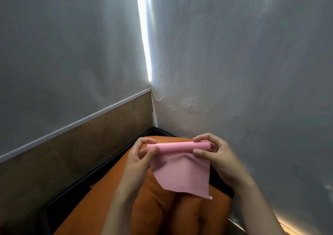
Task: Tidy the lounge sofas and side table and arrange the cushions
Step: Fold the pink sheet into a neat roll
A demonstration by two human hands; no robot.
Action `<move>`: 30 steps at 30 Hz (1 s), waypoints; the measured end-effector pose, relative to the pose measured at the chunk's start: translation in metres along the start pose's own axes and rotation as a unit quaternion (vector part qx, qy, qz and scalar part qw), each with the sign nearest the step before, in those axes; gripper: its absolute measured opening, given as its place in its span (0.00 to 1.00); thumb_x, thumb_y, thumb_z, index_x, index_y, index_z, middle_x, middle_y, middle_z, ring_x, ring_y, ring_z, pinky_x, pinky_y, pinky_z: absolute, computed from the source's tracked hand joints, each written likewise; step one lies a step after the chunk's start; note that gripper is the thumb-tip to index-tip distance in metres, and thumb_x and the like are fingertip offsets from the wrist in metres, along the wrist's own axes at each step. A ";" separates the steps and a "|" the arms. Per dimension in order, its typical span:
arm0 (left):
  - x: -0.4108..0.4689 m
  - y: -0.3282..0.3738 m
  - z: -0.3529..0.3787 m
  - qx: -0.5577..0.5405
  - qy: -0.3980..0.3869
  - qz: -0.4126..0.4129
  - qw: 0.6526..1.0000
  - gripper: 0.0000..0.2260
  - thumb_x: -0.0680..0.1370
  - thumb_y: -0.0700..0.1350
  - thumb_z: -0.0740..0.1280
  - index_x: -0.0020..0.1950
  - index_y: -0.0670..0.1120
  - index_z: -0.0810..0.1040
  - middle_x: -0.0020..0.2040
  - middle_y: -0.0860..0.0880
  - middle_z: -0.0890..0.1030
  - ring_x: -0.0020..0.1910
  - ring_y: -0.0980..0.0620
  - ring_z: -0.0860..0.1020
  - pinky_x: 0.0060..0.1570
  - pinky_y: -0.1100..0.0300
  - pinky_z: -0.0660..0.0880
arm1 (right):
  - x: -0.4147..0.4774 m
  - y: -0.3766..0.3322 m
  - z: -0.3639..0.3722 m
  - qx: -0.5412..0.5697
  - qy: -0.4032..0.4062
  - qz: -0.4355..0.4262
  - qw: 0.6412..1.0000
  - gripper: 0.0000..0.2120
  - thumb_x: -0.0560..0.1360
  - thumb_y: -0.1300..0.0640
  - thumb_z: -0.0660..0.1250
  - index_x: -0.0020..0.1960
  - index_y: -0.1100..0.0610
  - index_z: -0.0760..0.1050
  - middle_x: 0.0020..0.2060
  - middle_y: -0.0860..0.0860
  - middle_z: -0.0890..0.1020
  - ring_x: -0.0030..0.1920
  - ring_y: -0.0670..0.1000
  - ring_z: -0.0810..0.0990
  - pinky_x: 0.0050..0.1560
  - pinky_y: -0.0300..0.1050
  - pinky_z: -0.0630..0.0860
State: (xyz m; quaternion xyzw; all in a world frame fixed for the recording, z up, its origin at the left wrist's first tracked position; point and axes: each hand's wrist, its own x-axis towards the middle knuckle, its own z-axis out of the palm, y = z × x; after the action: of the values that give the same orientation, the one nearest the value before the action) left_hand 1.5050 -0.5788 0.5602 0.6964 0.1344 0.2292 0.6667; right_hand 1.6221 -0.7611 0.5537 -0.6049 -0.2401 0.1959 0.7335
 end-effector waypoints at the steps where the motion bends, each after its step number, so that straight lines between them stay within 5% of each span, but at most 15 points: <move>1: 0.000 0.000 0.000 -0.003 -0.002 -0.002 1.000 0.05 0.79 0.42 0.65 0.54 0.43 0.75 0.44 0.48 0.80 0.37 0.57 0.81 0.35 0.62 0.78 | 0.001 0.000 0.000 0.003 0.004 0.005 1.000 0.14 0.64 0.60 0.75 0.49 0.54 0.81 0.40 0.52 0.83 0.42 0.52 0.81 0.43 0.46 0.79; 4: 0.000 -0.001 0.000 -0.034 -0.017 -0.012 0.999 0.07 0.79 0.39 0.64 0.56 0.41 0.73 0.47 0.46 0.78 0.38 0.54 0.83 0.39 0.61 0.80 | 0.003 0.001 0.000 0.015 0.020 0.016 1.000 0.16 0.65 0.56 0.75 0.53 0.54 0.80 0.43 0.54 0.84 0.45 0.55 0.83 0.49 0.52 0.79; 9: 0.003 -0.006 0.003 -0.091 0.012 -0.035 0.995 0.10 0.78 0.44 0.65 0.58 0.45 0.74 0.46 0.47 0.81 0.40 0.53 0.83 0.39 0.58 0.81 | 0.005 0.002 0.006 0.031 0.008 0.014 0.999 0.13 0.69 0.58 0.72 0.53 0.60 0.79 0.45 0.58 0.84 0.46 0.54 0.83 0.43 0.45 0.80; 15: 0.005 -0.013 0.009 -0.028 0.001 -0.060 0.998 0.11 0.79 0.51 0.61 0.56 0.47 0.76 0.47 0.48 0.80 0.40 0.58 0.79 0.34 0.65 0.75 | 0.006 0.006 0.010 -0.002 0.001 0.002 1.000 0.14 0.77 0.59 0.68 0.61 0.49 0.77 0.51 0.55 0.83 0.52 0.53 0.83 0.48 0.46 0.81; 22: 0.008 -0.013 -0.003 0.013 -0.020 -0.025 0.999 0.07 0.77 0.51 0.65 0.50 0.50 0.80 0.45 0.48 0.79 0.43 0.52 0.77 0.37 0.62 0.74 | 0.007 0.004 0.000 -0.017 -0.035 -0.010 0.999 0.20 0.73 0.66 0.70 0.59 0.46 0.79 0.45 0.53 0.83 0.48 0.54 0.82 0.56 0.54 0.78; 27: 0.007 -0.013 -0.006 0.003 -0.020 -0.024 1.000 0.05 0.76 0.47 0.68 0.51 0.53 0.80 0.46 0.52 0.81 0.46 0.50 0.81 0.42 0.56 0.79 | 0.009 0.005 0.000 0.000 -0.010 0.017 1.000 0.20 0.68 0.54 0.74 0.60 0.48 0.78 0.44 0.58 0.84 0.48 0.62 0.84 0.56 0.60 0.78; 30: 0.006 -0.014 -0.005 -0.008 -0.020 -0.022 1.000 0.07 0.76 0.45 0.69 0.53 0.52 0.80 0.48 0.49 0.80 0.48 0.49 0.80 0.45 0.55 0.79 | 0.009 0.006 0.003 -0.005 0.023 0.012 1.000 0.17 0.71 0.57 0.72 0.59 0.53 0.76 0.43 0.57 0.85 0.45 0.60 0.85 0.52 0.57 0.80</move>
State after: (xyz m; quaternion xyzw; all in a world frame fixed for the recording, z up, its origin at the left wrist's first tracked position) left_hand 1.5090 -0.5702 0.5476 0.6922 0.1341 0.2019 0.6798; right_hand 1.6278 -0.7528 0.5495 -0.6158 -0.2163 0.1895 0.7335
